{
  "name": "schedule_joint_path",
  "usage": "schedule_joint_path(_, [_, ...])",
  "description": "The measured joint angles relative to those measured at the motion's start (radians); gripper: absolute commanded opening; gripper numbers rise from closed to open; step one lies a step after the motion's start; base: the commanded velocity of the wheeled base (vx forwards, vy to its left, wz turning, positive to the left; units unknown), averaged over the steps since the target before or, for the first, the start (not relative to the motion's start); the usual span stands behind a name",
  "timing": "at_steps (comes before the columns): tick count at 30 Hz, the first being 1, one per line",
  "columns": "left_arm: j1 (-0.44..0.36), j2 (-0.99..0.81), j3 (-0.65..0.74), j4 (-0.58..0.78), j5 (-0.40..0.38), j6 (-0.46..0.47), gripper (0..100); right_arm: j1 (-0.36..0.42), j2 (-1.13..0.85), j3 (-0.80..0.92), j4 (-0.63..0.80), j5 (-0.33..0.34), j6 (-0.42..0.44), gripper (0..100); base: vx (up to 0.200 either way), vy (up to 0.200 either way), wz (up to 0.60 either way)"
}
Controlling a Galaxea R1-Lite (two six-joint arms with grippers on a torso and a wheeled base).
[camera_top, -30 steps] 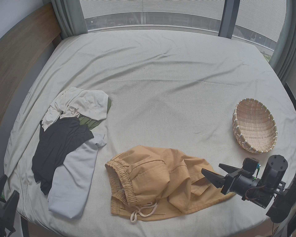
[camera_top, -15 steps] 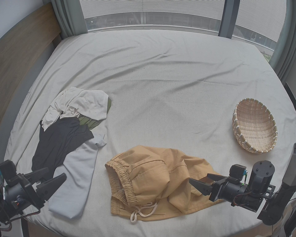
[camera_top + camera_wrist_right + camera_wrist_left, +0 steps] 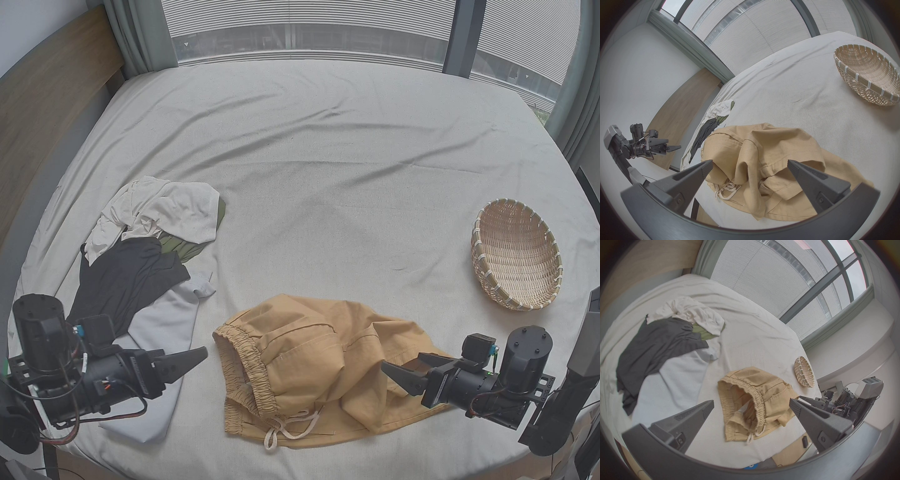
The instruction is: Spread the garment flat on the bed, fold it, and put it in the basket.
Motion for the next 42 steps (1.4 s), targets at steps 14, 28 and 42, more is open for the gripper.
schedule_joint_path(14, [-0.138,0.281,-0.014,-0.262,0.011,-0.161,100,-0.032,-0.002,-0.003,0.0,-0.001,0.002,100,0.0,0.0,0.0])
schedule_joint_path(28, [-0.181,0.409,-0.098,-0.27,0.013,-0.252,100,-0.048,-0.01,-0.002,0.0,-0.002,0.003,100,0.0,0.0,0.0])
schedule_joint_path(42, [-0.226,0.499,-0.186,-0.328,0.014,-0.359,100,-0.055,-0.024,0.002,0.0,-0.001,0.003,100,0.0,0.0,0.0])
